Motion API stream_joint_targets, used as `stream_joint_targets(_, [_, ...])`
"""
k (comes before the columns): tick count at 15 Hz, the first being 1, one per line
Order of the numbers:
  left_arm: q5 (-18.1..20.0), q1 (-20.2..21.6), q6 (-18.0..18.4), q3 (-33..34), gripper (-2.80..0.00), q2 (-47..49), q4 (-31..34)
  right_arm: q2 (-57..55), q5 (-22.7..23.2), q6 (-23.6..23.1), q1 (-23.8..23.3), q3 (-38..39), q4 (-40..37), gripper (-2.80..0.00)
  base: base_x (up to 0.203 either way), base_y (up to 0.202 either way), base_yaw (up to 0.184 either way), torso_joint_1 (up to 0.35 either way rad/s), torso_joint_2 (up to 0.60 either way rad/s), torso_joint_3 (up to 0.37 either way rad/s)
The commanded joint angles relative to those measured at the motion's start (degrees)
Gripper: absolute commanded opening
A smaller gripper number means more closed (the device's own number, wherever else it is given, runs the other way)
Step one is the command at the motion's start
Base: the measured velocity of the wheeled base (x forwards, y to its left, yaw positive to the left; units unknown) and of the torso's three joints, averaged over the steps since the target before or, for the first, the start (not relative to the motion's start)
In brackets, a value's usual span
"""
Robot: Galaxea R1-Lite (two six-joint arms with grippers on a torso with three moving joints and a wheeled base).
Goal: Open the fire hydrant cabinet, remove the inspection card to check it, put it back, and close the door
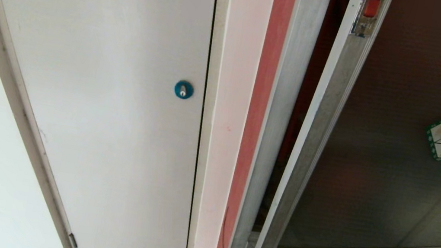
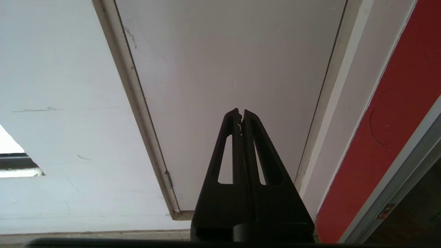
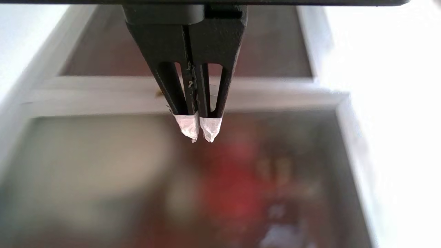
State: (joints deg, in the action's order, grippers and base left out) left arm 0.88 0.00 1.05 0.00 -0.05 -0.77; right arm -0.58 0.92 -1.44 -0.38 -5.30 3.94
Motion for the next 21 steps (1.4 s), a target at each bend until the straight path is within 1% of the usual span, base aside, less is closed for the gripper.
stream_joint_targets(1, [0.0,0.0,0.0,0.4,-2.80,0.0,0.0,0.8,1.1,-2.5,0.0,3.4,0.2,-2.80,0.000,0.000,0.000,0.000,0.00,0.000])
stream_joint_targets(3, [0.0,0.0,0.0,0.4,-2.80,0.0,0.0,0.8,1.1,-4.0,0.0,5.3,0.8,-2.80,0.000,0.000,0.000,0.000,0.00,0.000])
stream_joint_targets(5, [0.0,0.0,0.0,0.4,-2.80,0.0,0.0,0.7,1.0,-4.1,0.0,5.3,-1.7,-2.80,0.000,0.000,0.000,0.000,0.00,0.000])
stream_joint_targets(7, [0.0,0.0,0.0,0.4,-2.80,0.0,0.0,0.7,0.8,-3.5,0.0,5.3,-4.1,-2.80,0.000,0.000,0.000,0.000,0.00,0.000])
stream_joint_targets(13, [0.0,0.0,0.0,0.4,-2.80,0.0,0.0,0.7,0.8,-0.6,0.0,5.3,-4.0,-2.80,0.000,0.000,0.000,0.000,0.00,0.000])
stream_joint_targets(21, [0.0,0.0,0.0,0.4,-2.80,0.0,0.0,0.7,0.8,-0.6,0.0,5.3,-4.0,-2.80,0.000,0.000,0.000,0.000,0.00,0.000])
